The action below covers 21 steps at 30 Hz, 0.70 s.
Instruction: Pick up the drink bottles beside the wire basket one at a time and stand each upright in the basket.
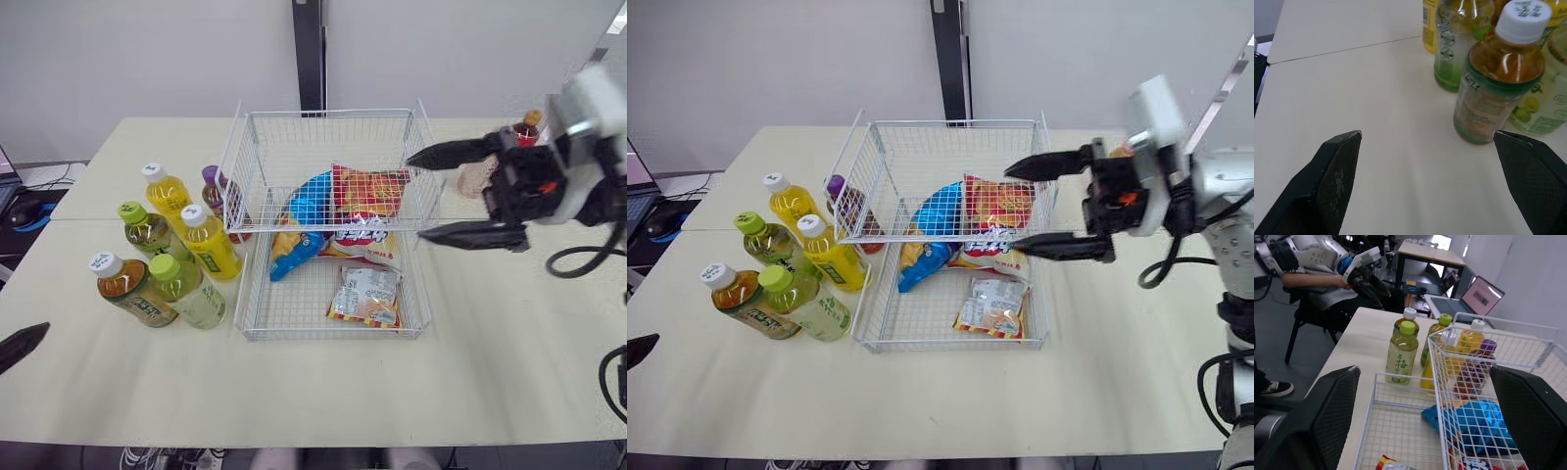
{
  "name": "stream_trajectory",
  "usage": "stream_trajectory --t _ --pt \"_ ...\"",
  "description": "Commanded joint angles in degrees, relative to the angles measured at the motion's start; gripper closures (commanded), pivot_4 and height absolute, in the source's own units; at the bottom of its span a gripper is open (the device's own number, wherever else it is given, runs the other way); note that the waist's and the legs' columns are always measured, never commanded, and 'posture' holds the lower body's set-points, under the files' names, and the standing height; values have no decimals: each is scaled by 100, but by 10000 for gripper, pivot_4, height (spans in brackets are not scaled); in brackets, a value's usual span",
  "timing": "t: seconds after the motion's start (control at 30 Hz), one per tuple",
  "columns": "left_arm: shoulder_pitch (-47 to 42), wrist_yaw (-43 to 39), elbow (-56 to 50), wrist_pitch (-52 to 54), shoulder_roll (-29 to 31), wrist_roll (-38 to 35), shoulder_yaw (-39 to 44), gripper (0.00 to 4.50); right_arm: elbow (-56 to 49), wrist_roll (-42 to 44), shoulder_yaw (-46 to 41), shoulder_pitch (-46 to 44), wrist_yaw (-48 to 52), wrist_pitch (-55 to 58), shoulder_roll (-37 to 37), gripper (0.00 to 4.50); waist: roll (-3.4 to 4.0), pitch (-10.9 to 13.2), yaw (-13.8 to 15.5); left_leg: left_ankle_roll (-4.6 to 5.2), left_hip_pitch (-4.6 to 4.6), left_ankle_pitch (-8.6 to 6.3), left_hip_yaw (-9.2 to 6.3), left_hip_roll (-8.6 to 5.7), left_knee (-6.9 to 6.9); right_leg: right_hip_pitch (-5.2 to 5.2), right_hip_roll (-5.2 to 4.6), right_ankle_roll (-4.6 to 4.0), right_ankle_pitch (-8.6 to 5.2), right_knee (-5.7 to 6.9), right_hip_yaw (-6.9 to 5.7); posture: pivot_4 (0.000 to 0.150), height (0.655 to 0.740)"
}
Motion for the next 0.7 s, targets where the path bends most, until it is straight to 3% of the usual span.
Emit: stream_trajectory --t 0.03,0.17,0.4,0.7 --pt "-182 377 -681 493 -76 -588 258 364 -26 -417 206 32 171 -361 79 0 0 0 2 0 -1 0 1 1 4 2 1 -1 1 1 0 1500 7308" --pt "-692 1039 -1120 700 -272 -960 108 364 -158 -555 214 303 304 -514 86 0 0 0 8 -1 -3 -1 2 0 9 2 3 3 4 0 -4 1500 7308" --pt "-1416 1929 -1145 515 -482 -732 -617 364 -159 -481 11 290 410 -481 30 0 0 0 -20 -4 0 -3 10 22 17 6 29 -1 13 2 2 1500 7308" --pt "-1749 2092 -796 207 -516 -448 -1265 364 -211 -326 -175 270 399 -322 -48 0 0 0 -10 -13 1 -8 15 57 26 4 77 -21 25 1 9 1500 7308"
